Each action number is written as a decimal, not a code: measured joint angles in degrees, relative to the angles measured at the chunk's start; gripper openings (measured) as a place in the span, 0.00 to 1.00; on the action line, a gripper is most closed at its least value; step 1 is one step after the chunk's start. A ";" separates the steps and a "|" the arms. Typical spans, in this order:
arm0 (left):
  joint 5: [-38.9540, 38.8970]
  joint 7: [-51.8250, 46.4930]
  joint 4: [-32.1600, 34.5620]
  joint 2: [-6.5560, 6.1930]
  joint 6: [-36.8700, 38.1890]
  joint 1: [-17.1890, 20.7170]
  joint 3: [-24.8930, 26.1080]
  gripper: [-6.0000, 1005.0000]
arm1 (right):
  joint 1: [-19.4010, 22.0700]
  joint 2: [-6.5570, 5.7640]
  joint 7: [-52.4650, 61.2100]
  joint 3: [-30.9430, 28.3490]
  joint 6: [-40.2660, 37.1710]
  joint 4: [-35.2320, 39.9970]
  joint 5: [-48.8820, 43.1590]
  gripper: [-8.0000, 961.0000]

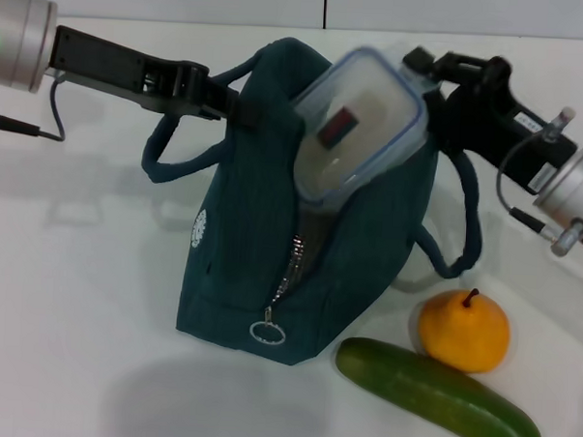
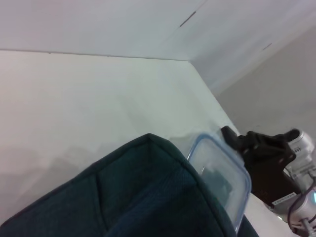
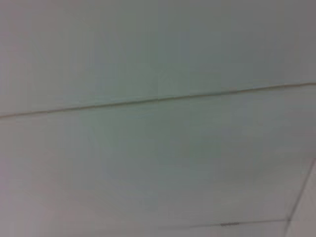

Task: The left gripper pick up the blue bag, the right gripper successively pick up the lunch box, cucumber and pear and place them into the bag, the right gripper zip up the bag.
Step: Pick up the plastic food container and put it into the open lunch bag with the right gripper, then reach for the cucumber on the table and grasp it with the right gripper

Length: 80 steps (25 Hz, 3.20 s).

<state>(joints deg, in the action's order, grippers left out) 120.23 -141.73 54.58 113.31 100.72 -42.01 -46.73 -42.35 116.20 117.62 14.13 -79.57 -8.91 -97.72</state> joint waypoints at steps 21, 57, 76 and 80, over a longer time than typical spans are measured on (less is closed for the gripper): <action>-0.81 2.40 -3.08 -0.05 0.09 0.15 0.03 0.06 | -7.18 -0.04 -0.03 1.75 0.73 5.76 -18.26 0.14; -6.79 3.70 -11.55 -4.56 0.15 -0.42 -0.02 0.06 | -10.64 -0.42 0.25 12.44 -0.32 17.56 -17.65 0.29; -6.88 5.48 -11.38 -4.52 -2.63 0.68 0.96 0.06 | 9.74 -0.85 -22.93 20.87 -15.85 43.32 -6.07 0.35; -6.79 6.51 -11.42 -4.26 -2.97 0.93 2.09 0.06 | 11.58 -0.90 -26.32 21.47 -24.94 47.63 -4.96 0.35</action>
<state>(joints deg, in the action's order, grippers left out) 113.44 -135.22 43.15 109.05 97.75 -41.08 -44.65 -30.77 115.30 91.30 35.59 -104.51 38.73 -102.68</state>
